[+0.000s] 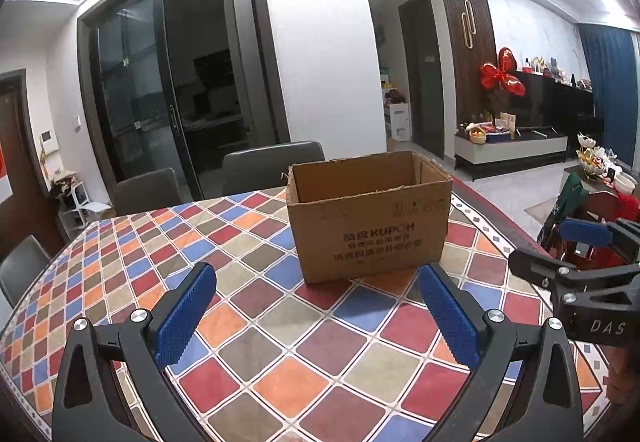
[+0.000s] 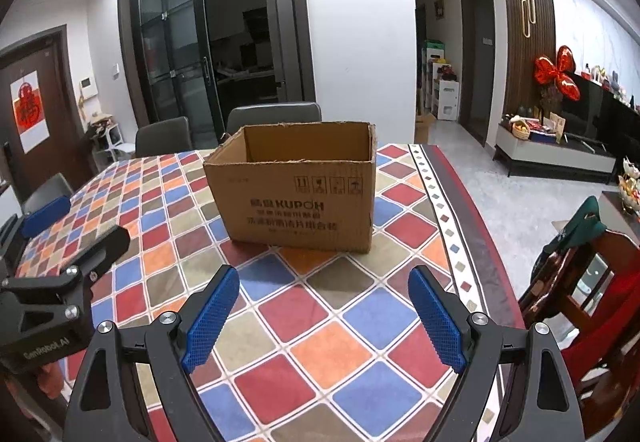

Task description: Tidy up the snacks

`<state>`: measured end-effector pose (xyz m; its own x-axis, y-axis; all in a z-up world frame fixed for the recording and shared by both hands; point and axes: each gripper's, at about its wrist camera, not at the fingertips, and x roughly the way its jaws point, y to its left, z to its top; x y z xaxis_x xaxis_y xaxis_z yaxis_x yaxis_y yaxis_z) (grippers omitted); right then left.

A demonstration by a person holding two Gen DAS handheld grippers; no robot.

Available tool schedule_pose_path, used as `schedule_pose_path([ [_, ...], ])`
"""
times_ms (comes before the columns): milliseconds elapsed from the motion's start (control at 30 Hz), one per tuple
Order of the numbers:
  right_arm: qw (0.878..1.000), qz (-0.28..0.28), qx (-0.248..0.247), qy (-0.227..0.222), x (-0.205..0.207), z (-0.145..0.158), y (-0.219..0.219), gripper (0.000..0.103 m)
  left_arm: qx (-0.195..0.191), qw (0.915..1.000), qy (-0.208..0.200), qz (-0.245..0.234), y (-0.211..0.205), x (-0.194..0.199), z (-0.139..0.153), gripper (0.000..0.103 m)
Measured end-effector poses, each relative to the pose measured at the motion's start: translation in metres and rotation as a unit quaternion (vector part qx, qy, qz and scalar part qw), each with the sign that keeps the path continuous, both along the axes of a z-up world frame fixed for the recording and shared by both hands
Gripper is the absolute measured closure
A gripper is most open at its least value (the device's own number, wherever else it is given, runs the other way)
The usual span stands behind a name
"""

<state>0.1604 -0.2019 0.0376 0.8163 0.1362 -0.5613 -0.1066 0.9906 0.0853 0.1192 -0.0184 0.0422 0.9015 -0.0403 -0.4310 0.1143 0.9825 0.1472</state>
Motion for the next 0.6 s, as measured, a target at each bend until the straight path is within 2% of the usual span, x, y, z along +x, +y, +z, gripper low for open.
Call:
schedule_pose_path([
  [200,1.000,0.004,-0.014,-0.013,-0.007,0.000,0.003,0.016,-0.003,1.0000,0.000,-0.007,0.000,-0.005,-0.005,0.000],
  [600,1.000,0.020,-0.007,-0.019,-0.012,0.001,0.006,0.016,-0.007,0.9997,-0.023,-0.010,0.002,-0.014,0.001,0.000],
])
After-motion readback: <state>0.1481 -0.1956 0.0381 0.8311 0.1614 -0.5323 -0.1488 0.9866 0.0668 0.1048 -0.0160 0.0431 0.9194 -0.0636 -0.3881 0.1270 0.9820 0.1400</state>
